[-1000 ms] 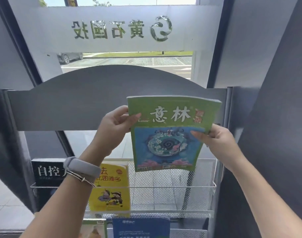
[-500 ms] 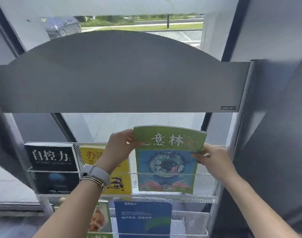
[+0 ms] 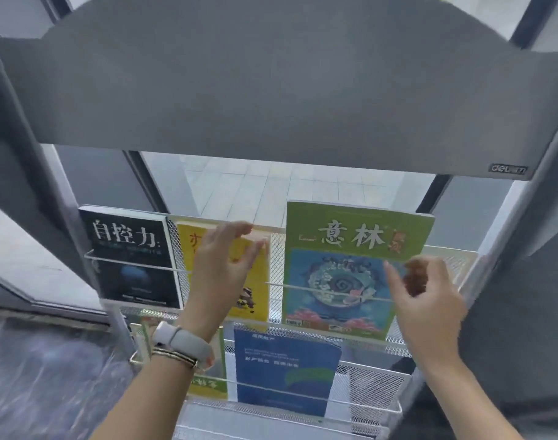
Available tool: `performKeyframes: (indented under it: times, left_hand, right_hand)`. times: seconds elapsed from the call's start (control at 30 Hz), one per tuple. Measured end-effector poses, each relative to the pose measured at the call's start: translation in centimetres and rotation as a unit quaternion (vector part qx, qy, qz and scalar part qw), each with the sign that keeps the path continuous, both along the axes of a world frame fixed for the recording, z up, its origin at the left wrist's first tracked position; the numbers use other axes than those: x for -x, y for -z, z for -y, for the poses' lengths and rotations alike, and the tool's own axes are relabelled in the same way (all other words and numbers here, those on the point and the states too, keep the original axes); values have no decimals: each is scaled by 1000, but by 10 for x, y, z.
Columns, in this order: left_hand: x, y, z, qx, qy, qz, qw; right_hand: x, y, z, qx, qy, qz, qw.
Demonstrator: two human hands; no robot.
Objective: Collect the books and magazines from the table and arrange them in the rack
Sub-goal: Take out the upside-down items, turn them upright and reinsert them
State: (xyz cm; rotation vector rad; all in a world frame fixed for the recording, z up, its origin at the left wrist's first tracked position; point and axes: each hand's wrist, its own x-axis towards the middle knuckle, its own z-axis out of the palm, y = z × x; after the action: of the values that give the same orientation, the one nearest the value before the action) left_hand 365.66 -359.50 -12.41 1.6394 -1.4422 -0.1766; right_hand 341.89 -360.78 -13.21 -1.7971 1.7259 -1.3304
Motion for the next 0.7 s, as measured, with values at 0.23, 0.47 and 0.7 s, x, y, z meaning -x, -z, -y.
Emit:
performKeyframes:
  times: [0.23, 0.47, 0.7]
  left_hand:
    - [-71, 124, -101, -138, -50, -116, 982]
    - [-164, 211, -123, -268, -104, -189, 939]
    - [-209, 232, -82, -245, -39, -240, 938]
  right_hand:
    - [-119, 110, -60, -251, -291, -107, 917]
    - [-228, 179, -76, -280, -313, -251, 872]
    - [-287, 211, -54, -107, -187, -424, 880]
